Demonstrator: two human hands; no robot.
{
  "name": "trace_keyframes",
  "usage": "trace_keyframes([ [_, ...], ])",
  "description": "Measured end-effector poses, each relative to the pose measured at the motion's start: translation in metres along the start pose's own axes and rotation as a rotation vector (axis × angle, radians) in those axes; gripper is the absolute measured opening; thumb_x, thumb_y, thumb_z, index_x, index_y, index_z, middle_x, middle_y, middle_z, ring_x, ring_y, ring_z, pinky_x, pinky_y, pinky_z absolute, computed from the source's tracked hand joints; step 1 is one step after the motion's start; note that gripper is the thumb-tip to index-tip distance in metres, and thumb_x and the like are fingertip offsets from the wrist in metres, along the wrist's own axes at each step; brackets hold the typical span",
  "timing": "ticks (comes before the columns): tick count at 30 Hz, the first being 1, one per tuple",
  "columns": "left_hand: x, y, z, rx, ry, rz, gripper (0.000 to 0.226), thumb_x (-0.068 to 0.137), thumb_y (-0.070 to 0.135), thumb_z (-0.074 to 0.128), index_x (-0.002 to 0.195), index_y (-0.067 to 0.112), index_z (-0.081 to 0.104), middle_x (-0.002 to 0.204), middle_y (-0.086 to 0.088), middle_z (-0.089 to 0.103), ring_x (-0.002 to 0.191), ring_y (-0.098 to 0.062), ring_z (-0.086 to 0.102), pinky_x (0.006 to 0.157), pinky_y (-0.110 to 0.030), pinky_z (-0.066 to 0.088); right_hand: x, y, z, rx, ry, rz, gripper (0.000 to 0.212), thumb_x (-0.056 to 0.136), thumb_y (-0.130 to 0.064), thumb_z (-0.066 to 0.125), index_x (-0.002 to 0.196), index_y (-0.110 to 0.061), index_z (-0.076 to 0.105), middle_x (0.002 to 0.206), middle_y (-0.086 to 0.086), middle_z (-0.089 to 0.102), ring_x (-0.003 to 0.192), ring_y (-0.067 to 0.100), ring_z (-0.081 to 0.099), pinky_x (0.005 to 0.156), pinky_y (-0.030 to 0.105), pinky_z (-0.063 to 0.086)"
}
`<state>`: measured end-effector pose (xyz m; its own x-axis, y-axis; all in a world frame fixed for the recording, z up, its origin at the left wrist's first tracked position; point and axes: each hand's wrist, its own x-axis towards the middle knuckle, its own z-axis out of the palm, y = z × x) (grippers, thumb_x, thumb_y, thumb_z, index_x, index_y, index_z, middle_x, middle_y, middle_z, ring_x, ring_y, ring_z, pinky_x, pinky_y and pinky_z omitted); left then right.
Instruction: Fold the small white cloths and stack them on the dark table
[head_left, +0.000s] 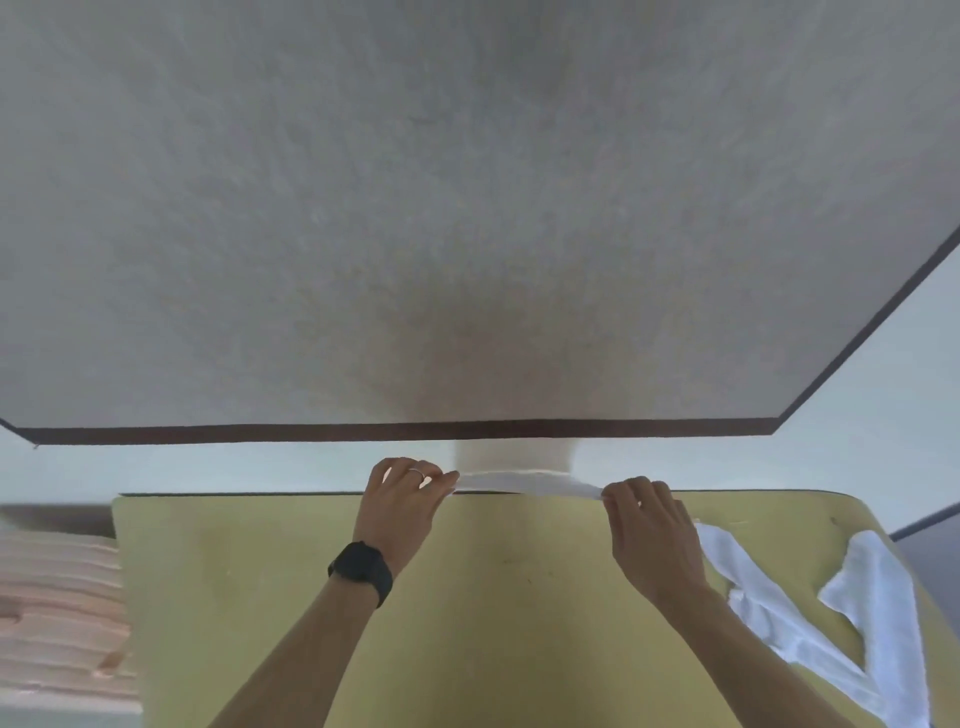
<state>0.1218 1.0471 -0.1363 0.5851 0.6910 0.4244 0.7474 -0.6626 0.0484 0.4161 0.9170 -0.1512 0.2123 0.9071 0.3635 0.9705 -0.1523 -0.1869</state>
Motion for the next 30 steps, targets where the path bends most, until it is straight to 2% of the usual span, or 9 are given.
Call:
trace_keyframes([
  [3, -0.035, 0.004, 0.011, 0.0, -0.103, -0.018, 0.029, 0.074, 0.014, 0.081, 0.098, 0.029, 0.076, 0.088, 0.007, 0.071, 0.083, -0.019, 0.065, 0.089, -0.036, 0.039, -0.033, -0.001, 0.021, 0.029, -0.05, -0.008, 0.025, 0.094, -0.024, 0.04, 0.091, -0.019, 0.064, 0.088, -0.003, 0.061, 0.078, 0.025, 0.056, 0.059, 0.034, 0.044],
  [6, -0.083, 0.012, 0.027, -0.008, -0.239, -0.072, 0.031, 0.072, 0.014, 0.08, 0.098, 0.03, 0.076, 0.09, 0.007, 0.071, 0.085, -0.019, 0.066, 0.089, -0.035, 0.038, -0.077, -0.005, 0.045, 0.043, -0.154, 0.015, 0.006, 0.09, -0.016, 0.059, 0.09, -0.02, 0.064, 0.088, -0.003, 0.061, 0.078, 0.026, 0.058, 0.057, 0.035, 0.045],
  [8, -0.121, 0.023, 0.038, -0.026, -0.353, -0.108, 0.027, 0.072, 0.016, 0.076, 0.095, 0.031, 0.077, 0.088, 0.007, 0.071, 0.084, -0.02, 0.067, 0.089, -0.034, 0.035, -0.109, -0.006, 0.06, 0.043, -0.277, 0.033, 0.018, 0.078, -0.009, 0.074, 0.087, -0.021, 0.063, 0.085, -0.004, 0.061, 0.075, 0.026, 0.058, 0.055, 0.034, 0.044],
  [11, -0.178, 0.043, 0.053, -0.03, -0.574, -0.139, 0.039, 0.056, 0.014, 0.091, 0.086, 0.033, 0.076, 0.085, 0.007, 0.071, 0.077, -0.019, 0.068, 0.083, -0.034, 0.034, -0.161, -0.011, 0.074, -0.015, -0.518, 0.078, 0.031, 0.066, -0.004, 0.08, 0.082, -0.024, 0.062, 0.08, -0.008, 0.058, 0.072, 0.022, 0.057, 0.054, 0.029, 0.04],
  [14, -0.225, 0.063, 0.059, -0.052, -0.745, -0.163, 0.049, 0.043, 0.013, 0.095, 0.082, 0.036, 0.075, 0.083, 0.01, 0.071, 0.075, -0.016, 0.067, 0.081, -0.032, 0.038, -0.205, -0.017, 0.076, -0.037, -0.741, 0.134, 0.03, 0.074, -0.002, 0.065, 0.094, -0.023, 0.062, 0.093, -0.006, 0.06, 0.088, 0.023, 0.059, 0.065, 0.03, 0.04],
  [19, -0.27, 0.078, 0.058, -0.097, -0.826, -0.174, 0.052, 0.039, 0.009, 0.097, 0.078, 0.036, 0.075, 0.08, 0.009, 0.071, 0.073, -0.016, 0.068, 0.068, -0.032, 0.055, -0.246, -0.024, 0.071, -0.011, -0.897, 0.128, 0.019, 0.096, -0.019, 0.043, 0.111, -0.027, 0.053, 0.113, -0.01, 0.054, 0.107, 0.019, 0.048, 0.081, 0.029, 0.035],
  [22, -0.265, 0.075, 0.059, -0.146, -0.873, -0.229, 0.043, 0.054, 0.012, 0.095, 0.086, 0.035, 0.076, 0.083, 0.008, 0.07, 0.074, -0.016, 0.067, 0.066, -0.03, 0.054, -0.245, -0.021, 0.074, 0.065, -0.911, 0.206, 0.017, 0.101, -0.026, 0.038, 0.109, -0.026, 0.053, 0.112, -0.01, 0.056, 0.104, 0.019, 0.048, 0.078, 0.029, 0.034],
  [25, -0.239, 0.071, 0.063, -0.288, -0.871, -0.337, 0.025, 0.097, 0.022, 0.058, 0.119, 0.029, 0.068, 0.111, 0.004, 0.066, 0.101, -0.02, 0.06, 0.086, -0.032, 0.048, -0.224, -0.016, 0.082, 0.188, -0.866, 0.348, 0.017, 0.102, -0.03, 0.04, 0.107, -0.023, 0.055, 0.106, -0.006, 0.061, 0.099, 0.021, 0.052, 0.076, 0.032, 0.038],
  [30, -0.19, 0.048, 0.087, -0.664, -0.679, -0.863, 0.008, 0.091, 0.03, 0.068, 0.097, 0.027, 0.071, 0.09, 0.009, 0.07, 0.085, -0.011, 0.064, 0.077, -0.023, 0.049, -0.17, -0.008, 0.102, 0.459, -0.684, 0.626, 0.009, 0.101, -0.03, 0.049, 0.102, -0.023, 0.055, 0.096, -0.006, 0.063, 0.092, 0.018, 0.058, 0.074, 0.031, 0.041],
])
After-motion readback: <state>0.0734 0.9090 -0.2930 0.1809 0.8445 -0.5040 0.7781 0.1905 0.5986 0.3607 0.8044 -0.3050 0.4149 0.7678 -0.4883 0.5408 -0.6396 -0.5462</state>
